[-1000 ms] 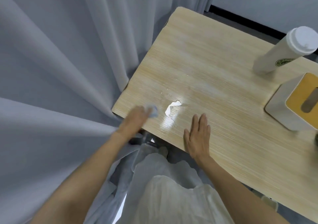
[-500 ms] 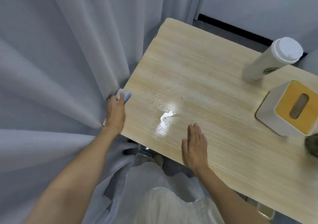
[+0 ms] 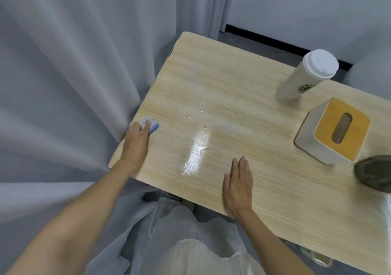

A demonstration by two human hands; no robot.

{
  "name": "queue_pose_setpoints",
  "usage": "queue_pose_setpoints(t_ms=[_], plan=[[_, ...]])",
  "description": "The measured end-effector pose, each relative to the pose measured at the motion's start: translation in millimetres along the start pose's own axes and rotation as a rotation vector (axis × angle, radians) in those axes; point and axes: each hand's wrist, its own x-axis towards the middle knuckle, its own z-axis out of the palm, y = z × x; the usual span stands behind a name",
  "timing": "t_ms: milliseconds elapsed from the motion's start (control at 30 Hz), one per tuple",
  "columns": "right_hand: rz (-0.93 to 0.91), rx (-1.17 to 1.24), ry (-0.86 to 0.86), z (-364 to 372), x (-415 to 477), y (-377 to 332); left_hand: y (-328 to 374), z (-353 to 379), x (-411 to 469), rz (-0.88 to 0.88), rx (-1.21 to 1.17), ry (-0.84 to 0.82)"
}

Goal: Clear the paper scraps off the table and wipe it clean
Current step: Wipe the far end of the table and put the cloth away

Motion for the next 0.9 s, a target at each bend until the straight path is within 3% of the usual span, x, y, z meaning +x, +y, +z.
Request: queue_pose_setpoints(t_ms=[67,100,167,233,267,300,333,367,400,467,533,600,733,767,833,900], plan=[[-0.012,-0.008,0.005,0.6,-0.5,1.8,31.1,21.4,-2.9,-0.299,-0.159,0.084],[-0.015,-0.01,0.007,1.3,-0.8,2.5,57.7,27.5,-7.5,-0.29,-0.159,0.063],[-0.019,-0.016,0.014,3.0,0.3,4.0,98.0,39.7,-22.8,-0.037,-0.18,-0.073],[-0.019,-0.009,0.016,3.6,0.3,4.9,110.8,48.4,-44.1,0.401,-0.186,-0.228],[-0.018,0.001,0.015,2.8,0.5,5.4,105.0,48.3,-46.0,0.613,-0.051,-0.292],[-0.02,0.013,0.013,1.5,0.3,6.3,94.5,53.3,-38.9,0.836,0.081,-0.257],[-0.026,0.024,0.013,-0.2,-0.2,7.5,80.6,50.6,-26.2,0.858,0.15,-0.282],[-0.035,0.028,0.015,-2.3,-0.3,9.4,68.5,47.1,-10.9,0.755,0.097,-0.291],[-0.048,0.027,0.017,-4.4,-0.3,11.9,61.6,41.5,5.4,0.591,0.024,-0.2],[-0.075,0.018,0.013,-9.2,0.3,16.0,61.5,37.9,29.1,0.121,-0.016,-0.009],[-0.09,0.044,0.012,-16.3,3.5,16.0,94.1,41.1,28.7,-0.152,-0.116,0.023],[-0.07,0.128,0.033,-24.0,7.3,13.4,140.3,47.4,6.5,-0.124,-0.233,-0.091],[-0.023,0.311,0.026,-25.9,3.1,14.9,174.7,44.7,-35.1,0.629,-0.168,-0.447],[-0.022,0.313,0.003,-24.1,0.5,15.8,160.6,39.1,-29.6,0.688,-0.17,-0.478],[-0.033,0.28,-0.019,-19.3,-1.6,16.6,114.8,19.4,-6.9,0.624,-0.183,-0.38],[-0.023,0.256,-0.013,-14.3,-0.2,15.3,69.0,-5.0,12.7,0.262,-0.18,-0.204]])
